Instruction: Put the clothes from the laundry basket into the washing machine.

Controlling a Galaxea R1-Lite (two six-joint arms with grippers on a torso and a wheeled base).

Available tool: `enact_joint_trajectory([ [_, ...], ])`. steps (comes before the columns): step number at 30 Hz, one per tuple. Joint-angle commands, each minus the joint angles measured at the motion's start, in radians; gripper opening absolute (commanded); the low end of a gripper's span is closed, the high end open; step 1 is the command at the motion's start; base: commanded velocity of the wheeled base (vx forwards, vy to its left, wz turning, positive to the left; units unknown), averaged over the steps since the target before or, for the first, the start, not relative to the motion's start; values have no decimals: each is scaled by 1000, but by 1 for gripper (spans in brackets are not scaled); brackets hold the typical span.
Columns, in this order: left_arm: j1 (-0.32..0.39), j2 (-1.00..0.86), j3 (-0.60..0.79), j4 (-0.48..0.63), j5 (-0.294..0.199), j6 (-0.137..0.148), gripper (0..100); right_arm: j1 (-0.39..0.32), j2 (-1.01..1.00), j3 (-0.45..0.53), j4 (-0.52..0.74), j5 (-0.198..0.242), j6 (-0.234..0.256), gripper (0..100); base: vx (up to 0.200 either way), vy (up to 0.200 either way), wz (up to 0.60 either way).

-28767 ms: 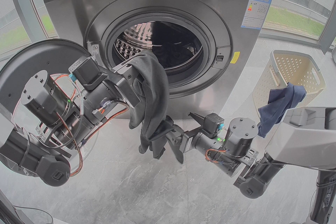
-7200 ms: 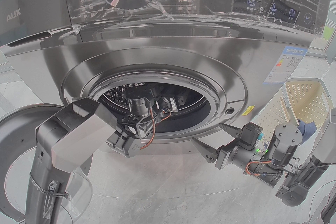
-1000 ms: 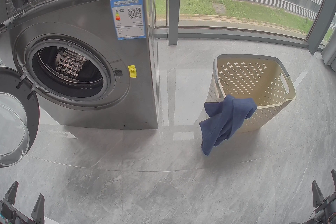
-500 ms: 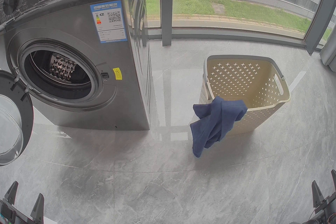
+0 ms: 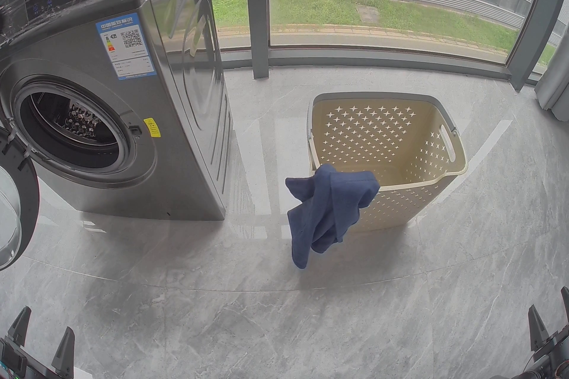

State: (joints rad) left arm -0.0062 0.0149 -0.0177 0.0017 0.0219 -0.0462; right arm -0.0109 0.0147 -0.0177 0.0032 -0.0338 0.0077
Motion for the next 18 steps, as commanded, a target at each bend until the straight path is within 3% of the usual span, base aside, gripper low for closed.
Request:
enact_joint_trajectory([
  [1,0,-15,16,0,0,-1,100,0,-15,18,0,0,0,100,0,0,0],
  [4,0,-15,16,0,0,-1,100,0,-15,18,0,0,0,100,0,0,0],
  [13,0,-15,16,1,0,-6,100,0,-15,18,0,0,0,100,200,0,0],
  [18,0,-15,16,1,0,-6,100,0,-15,18,0,0,0,100,0,0,0],
])
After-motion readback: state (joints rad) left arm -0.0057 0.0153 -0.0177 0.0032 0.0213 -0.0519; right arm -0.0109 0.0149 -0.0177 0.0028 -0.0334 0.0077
